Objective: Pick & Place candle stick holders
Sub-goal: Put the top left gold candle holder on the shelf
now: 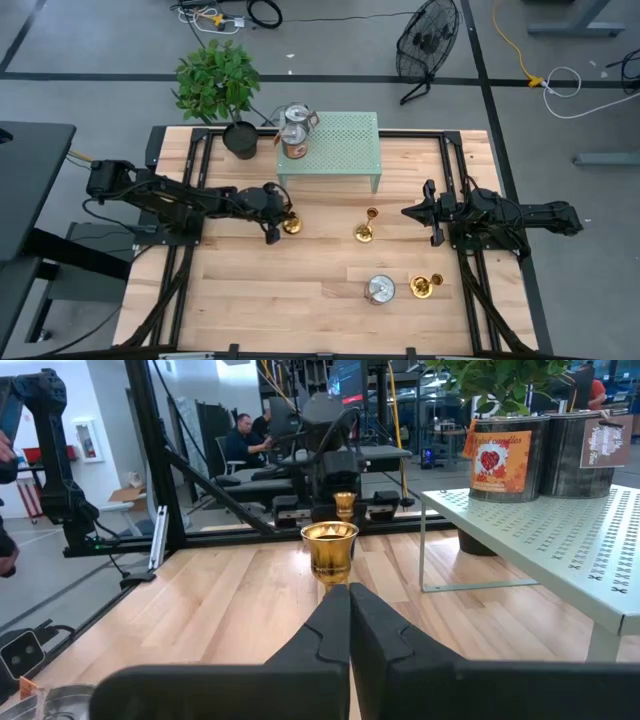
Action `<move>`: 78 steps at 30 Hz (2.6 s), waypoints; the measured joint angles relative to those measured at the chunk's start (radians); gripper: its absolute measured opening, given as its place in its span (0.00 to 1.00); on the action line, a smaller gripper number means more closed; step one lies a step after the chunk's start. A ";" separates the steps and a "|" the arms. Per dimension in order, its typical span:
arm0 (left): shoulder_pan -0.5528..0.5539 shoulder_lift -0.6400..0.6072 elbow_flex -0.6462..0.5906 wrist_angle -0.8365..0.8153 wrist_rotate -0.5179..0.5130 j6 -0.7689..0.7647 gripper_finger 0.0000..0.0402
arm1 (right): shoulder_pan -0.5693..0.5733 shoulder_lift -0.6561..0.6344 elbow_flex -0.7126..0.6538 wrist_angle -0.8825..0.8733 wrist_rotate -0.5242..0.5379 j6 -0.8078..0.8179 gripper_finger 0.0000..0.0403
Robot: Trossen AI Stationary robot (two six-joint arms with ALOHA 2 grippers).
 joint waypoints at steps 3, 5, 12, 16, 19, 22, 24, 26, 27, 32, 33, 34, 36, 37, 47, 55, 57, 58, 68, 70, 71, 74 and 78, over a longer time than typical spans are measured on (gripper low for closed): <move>0.000 0.000 0.026 -0.027 0.012 -0.005 0.06 | 0.000 0.000 0.000 0.000 0.000 0.000 0.01; 0.000 0.000 0.051 -0.055 0.019 -0.020 0.06 | 0.000 0.000 0.000 0.000 0.000 0.000 0.01; 0.000 0.000 0.164 -0.174 0.023 -0.026 0.06 | 0.000 0.000 0.000 0.000 0.000 0.000 0.01; 0.000 0.000 0.250 -0.250 0.021 -0.026 0.06 | 0.000 0.000 0.000 0.000 0.000 0.000 0.01; 0.000 0.000 0.313 -0.285 0.019 -0.021 0.06 | 0.000 0.000 0.000 0.000 0.000 0.000 0.01; 0.000 0.000 0.369 -0.314 0.019 -0.025 0.06 | 0.000 0.000 0.000 0.000 0.000 0.000 0.01; 0.001 0.000 0.406 -0.326 0.016 -0.022 0.06 | 0.000 0.000 0.000 0.000 0.000 0.000 0.01; 0.006 0.000 0.441 -0.347 0.007 -0.019 0.06 | 0.000 0.000 0.000 0.000 0.000 0.000 0.01; 0.010 0.000 0.455 -0.358 0.004 -0.019 0.06 | 0.000 0.000 0.000 0.000 0.000 0.000 0.01; 0.049 0.000 0.533 -0.422 -0.001 -0.011 0.06 | 0.000 0.000 0.000 0.000 0.000 0.000 0.01; 0.057 0.000 0.548 -0.436 -0.001 0.000 0.06 | 0.000 0.000 0.000 0.000 0.000 0.000 0.01; 0.065 0.001 0.564 -0.453 -0.001 0.010 0.06 | 0.000 0.000 0.000 0.000 0.000 0.000 0.01; 0.080 0.014 0.606 -0.472 -0.001 0.030 0.06 | 0.000 0.000 0.000 0.000 0.000 0.000 0.01; 0.088 0.021 0.626 -0.486 0.000 0.034 0.06 | 0.000 0.000 0.000 0.000 0.000 0.000 0.01; 0.174 0.151 0.846 -0.559 0.071 0.073 0.06 | 0.000 0.000 0.000 0.000 0.000 0.000 0.01; 0.228 0.262 1.015 -0.610 0.103 0.099 0.06 | 0.000 0.000 0.000 0.000 0.000 0.000 0.01; 0.241 0.291 1.059 -0.634 0.117 0.112 0.06 | 0.000 0.000 0.000 0.000 0.000 0.000 0.01; 0.249 0.303 1.078 -0.641 0.121 0.118 0.06 | 0.000 0.000 0.000 0.000 0.000 0.000 0.01; 0.304 0.393 1.231 -0.685 0.126 0.124 0.06 | 0.000 0.000 0.000 0.000 0.000 0.000 0.01; 0.316 0.401 1.247 -0.679 0.126 0.122 0.06 | 0.000 0.000 0.000 0.000 0.000 0.000 0.01; 0.323 0.401 1.248 -0.682 0.125 0.121 0.06 | 0.000 0.000 0.000 0.000 0.000 0.000 0.01; 0.338 0.401 1.248 -0.673 0.117 0.120 0.06 | 0.000 0.000 0.000 0.000 0.000 0.000 0.01; 0.345 0.401 1.248 -0.680 0.115 0.118 0.06 | 0.000 0.000 0.000 0.000 0.000 0.000 0.01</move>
